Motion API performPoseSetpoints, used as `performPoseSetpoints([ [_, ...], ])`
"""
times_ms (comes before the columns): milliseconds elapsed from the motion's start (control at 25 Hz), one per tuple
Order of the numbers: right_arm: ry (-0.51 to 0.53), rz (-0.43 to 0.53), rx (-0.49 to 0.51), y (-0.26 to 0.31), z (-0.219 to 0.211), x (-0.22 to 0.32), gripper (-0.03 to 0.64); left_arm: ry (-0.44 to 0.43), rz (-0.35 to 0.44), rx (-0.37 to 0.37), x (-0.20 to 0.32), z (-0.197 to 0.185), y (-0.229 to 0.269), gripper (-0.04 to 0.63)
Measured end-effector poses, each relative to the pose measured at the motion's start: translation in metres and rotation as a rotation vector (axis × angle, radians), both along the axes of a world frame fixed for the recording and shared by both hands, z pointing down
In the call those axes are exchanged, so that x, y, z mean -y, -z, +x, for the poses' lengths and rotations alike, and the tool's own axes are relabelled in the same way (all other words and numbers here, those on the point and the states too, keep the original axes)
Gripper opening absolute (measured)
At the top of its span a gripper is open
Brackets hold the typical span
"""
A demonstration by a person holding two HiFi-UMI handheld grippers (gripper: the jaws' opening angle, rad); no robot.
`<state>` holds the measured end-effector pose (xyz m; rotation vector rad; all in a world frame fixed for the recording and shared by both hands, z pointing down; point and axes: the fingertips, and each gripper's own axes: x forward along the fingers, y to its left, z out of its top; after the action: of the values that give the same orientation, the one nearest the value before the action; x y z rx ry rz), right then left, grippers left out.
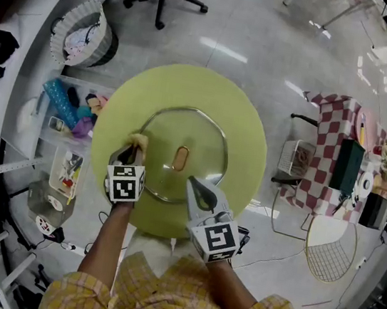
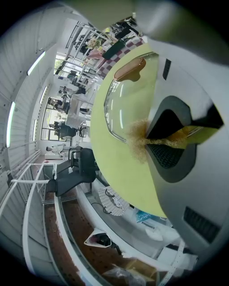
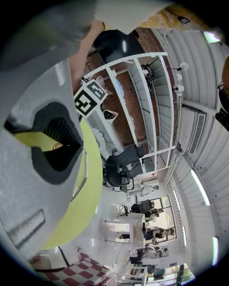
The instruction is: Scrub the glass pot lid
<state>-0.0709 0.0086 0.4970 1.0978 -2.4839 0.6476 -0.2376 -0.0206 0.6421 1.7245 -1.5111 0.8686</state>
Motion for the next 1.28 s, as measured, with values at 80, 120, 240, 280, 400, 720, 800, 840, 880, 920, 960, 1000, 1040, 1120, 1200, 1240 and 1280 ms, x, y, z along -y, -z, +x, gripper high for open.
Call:
performPoseSetpoints([
  [80, 0.0, 0.0, 0.0, 0.0, 0.0, 0.002, -0.003, 0.0, 0.001, -0.002, 0.004, 0.0, 0.0, 0.038],
  [120, -0.001, -0.001, 0.0, 0.0, 0.0, 0.002, -0.003, -0.002, 0.0, -0.004, 0.005, 0.0, -0.001, 0.038],
  [240, -0.002, -0.002, 0.001, 0.0, 0.0, 0.004, -0.003, -0.006, -0.001, -0.008, 0.008, 0.002, -0.004, 0.038],
  [280, -0.003, -0.002, 0.001, 0.0, 0.0, 0.005, -0.003, -0.005, -0.001, -0.008, 0.01, 0.001, -0.003, 0.038],
  [400, -0.005, -0.002, 0.001, 0.0, 0.002, 0.006, -0.003, 0.001, 0.005, -0.001, 0.016, 0.001, 0.002, 0.038],
  [720, -0.016, 0.0, 0.003, 0.001, 0.008, 0.01, -0.003, -0.012, 0.006, -0.001, 0.028, 0.008, 0.0, 0.038],
  [800, -0.017, 0.002, 0.002, 0.0, 0.009, 0.011, -0.003, -0.022, 0.006, -0.005, 0.031, 0.011, -0.005, 0.038],
  [840, -0.018, 0.002, 0.001, 0.0, 0.01, 0.012, -0.003, -0.023, 0.007, -0.005, 0.033, 0.012, -0.004, 0.038],
  [880, -0.019, 0.001, 0.002, -0.001, 0.01, 0.012, -0.003, -0.022, 0.007, -0.003, 0.035, 0.012, -0.003, 0.038],
  [920, -0.02, 0.0, 0.003, -0.001, 0.011, 0.013, -0.003, -0.02, 0.008, -0.001, 0.038, 0.013, -0.001, 0.038],
  [960, -0.022, 0.0, 0.004, -0.001, 0.011, 0.013, -0.003, -0.019, 0.009, 0.001, 0.04, 0.013, 0.001, 0.038],
  [1000, -0.024, -0.001, 0.004, -0.001, 0.012, 0.013, -0.002, -0.019, 0.011, 0.002, 0.042, 0.014, 0.003, 0.038],
  [1040, -0.025, -0.001, 0.005, -0.001, 0.012, 0.013, -0.003, -0.02, 0.012, 0.002, 0.044, 0.015, 0.004, 0.038],
  [1120, -0.026, -0.001, 0.006, -0.001, 0.012, 0.013, -0.003, -0.023, 0.012, -0.004, 0.046, 0.017, 0.002, 0.038],
  [1200, -0.027, 0.0, 0.007, 0.0, 0.012, 0.015, -0.003, -0.025, 0.012, -0.008, 0.048, 0.018, 0.001, 0.038],
  [1240, -0.028, 0.001, 0.007, 0.0, 0.011, 0.015, -0.003, -0.027, 0.012, -0.009, 0.049, 0.018, 0.002, 0.038],
  [1280, -0.03, 0.001, 0.007, 0.0, 0.011, 0.016, -0.002, -0.033, 0.013, -0.011, 0.049, 0.019, 0.001, 0.038],
])
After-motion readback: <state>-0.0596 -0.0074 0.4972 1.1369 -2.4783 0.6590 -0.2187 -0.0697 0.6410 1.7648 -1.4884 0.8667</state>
